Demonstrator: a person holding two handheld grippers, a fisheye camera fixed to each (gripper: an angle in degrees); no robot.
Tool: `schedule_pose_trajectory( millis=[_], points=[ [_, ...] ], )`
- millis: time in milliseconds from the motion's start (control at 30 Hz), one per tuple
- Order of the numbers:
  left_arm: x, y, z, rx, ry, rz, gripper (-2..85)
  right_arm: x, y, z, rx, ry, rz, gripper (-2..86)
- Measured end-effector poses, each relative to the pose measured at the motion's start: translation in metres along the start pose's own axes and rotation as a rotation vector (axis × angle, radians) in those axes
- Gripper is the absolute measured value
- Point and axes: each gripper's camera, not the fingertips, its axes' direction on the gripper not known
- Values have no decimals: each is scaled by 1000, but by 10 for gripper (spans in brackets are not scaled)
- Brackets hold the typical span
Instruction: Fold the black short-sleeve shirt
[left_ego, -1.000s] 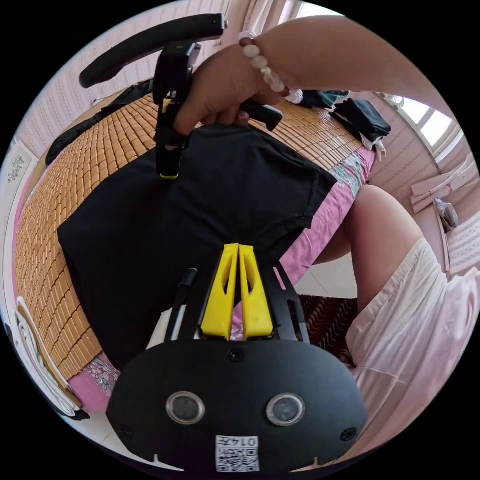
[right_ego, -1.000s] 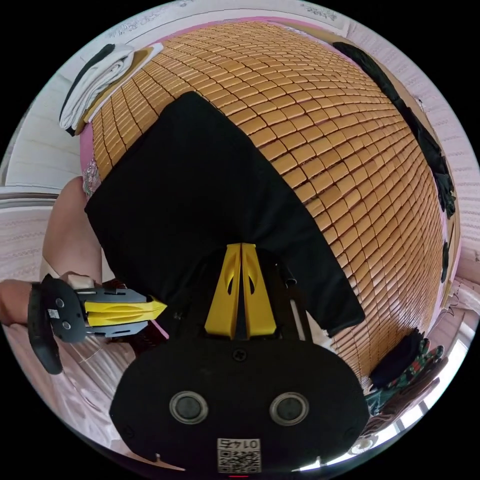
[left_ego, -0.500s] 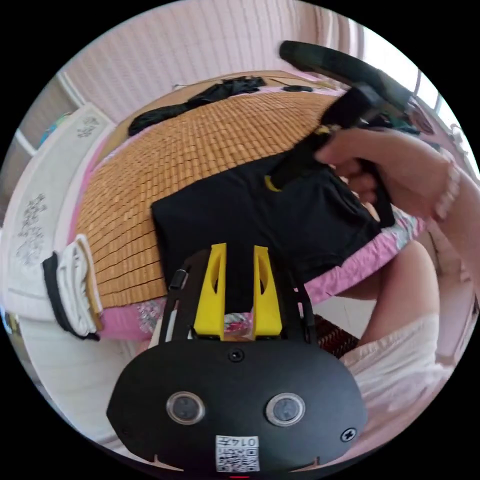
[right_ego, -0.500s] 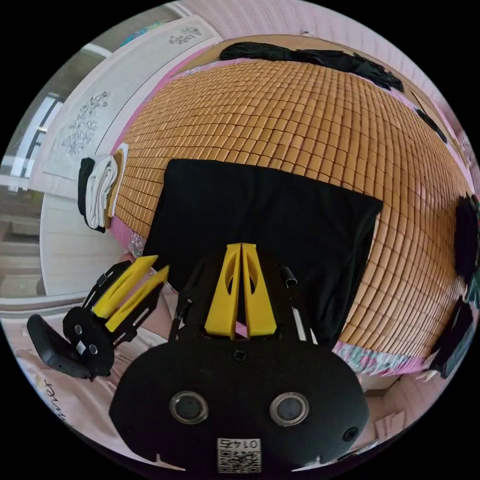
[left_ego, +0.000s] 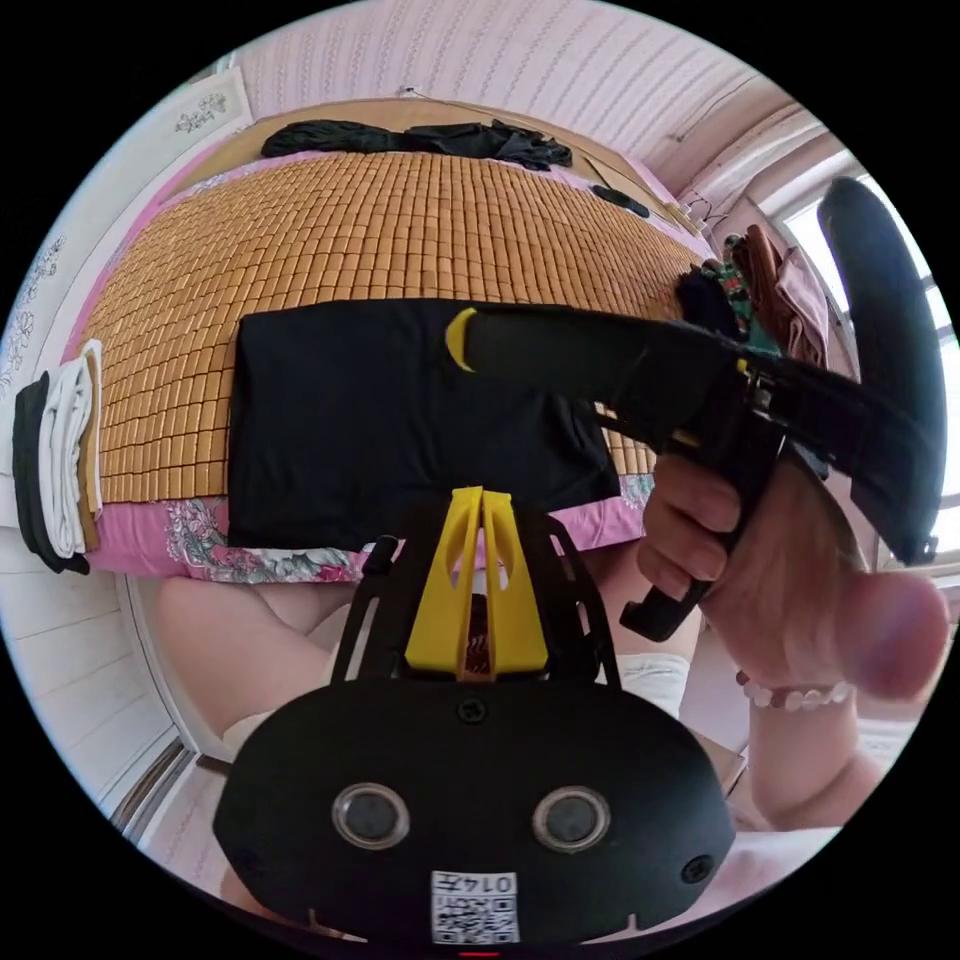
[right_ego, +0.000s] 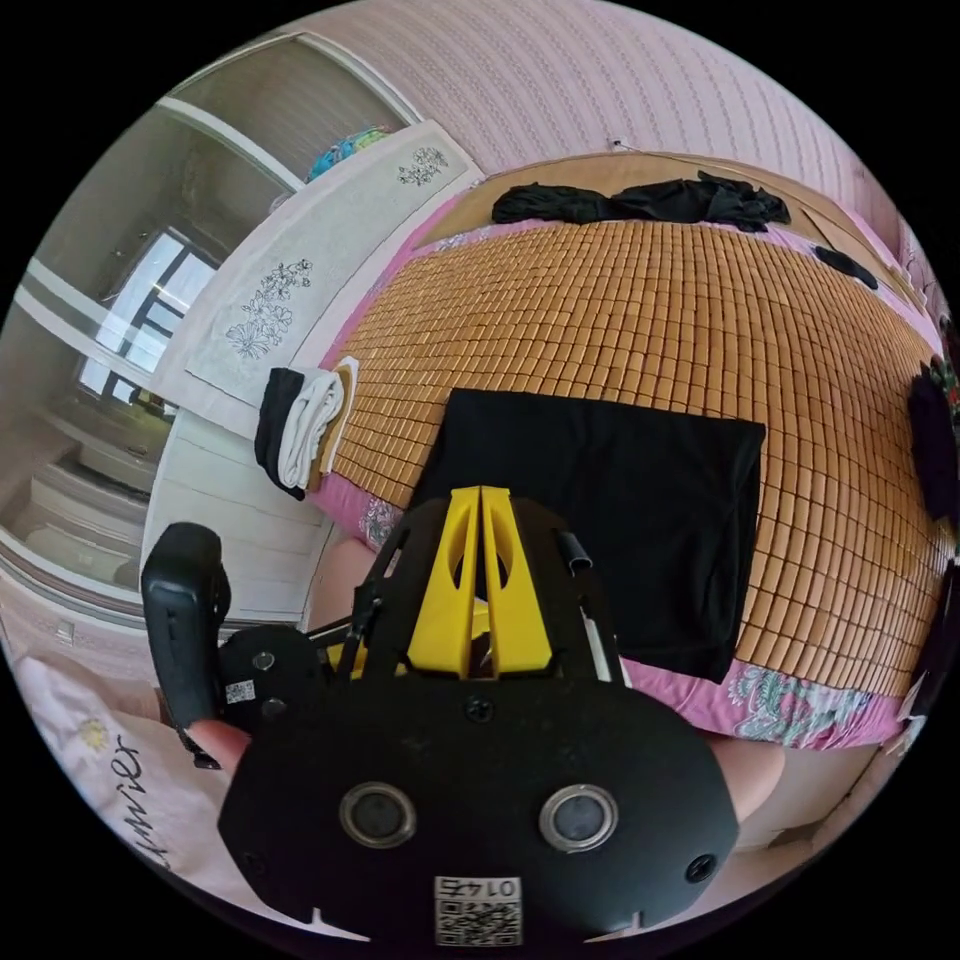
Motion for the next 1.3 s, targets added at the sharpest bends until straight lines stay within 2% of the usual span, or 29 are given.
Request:
schedule_pose_trajectory(
  millis=[67,267,400,500,700,800,933,1133,1200,1300],
  points=[
    [4,1,0,42,5,30,-8,-7,8,0,-8,33,-42,-9],
    [17,-1,7,2,5,39,-8,-8,35,-10,48,35,-87,-9],
    [21,0,13,27,-139,-12,-8,-4,55,-16,99,92,-90,-9],
    [25,0,21,-35,-81,-60,-8,4,67,-9,59,33,-44,-9],
    [37,-6,35,-23,-228,1,-8,25,89,-8,54,72,-9,-9],
    [41,-13,40,-84,-251,-29,-8,39,102,-13,83,50,-11,-9],
    [46,-16,41,-23,-349,-27,-8,67,125,-19,102,88,17,-9],
    [46,-26,48,-100,-328,-106,-8,99,152,-23,87,256,24,-9],
    [44,-25,49,-82,-263,-90,-8,105,156,-21,74,284,16,-9],
    [45,-23,44,-22,-264,-83,-8,117,161,-17,35,304,24,-7]
  ],
)
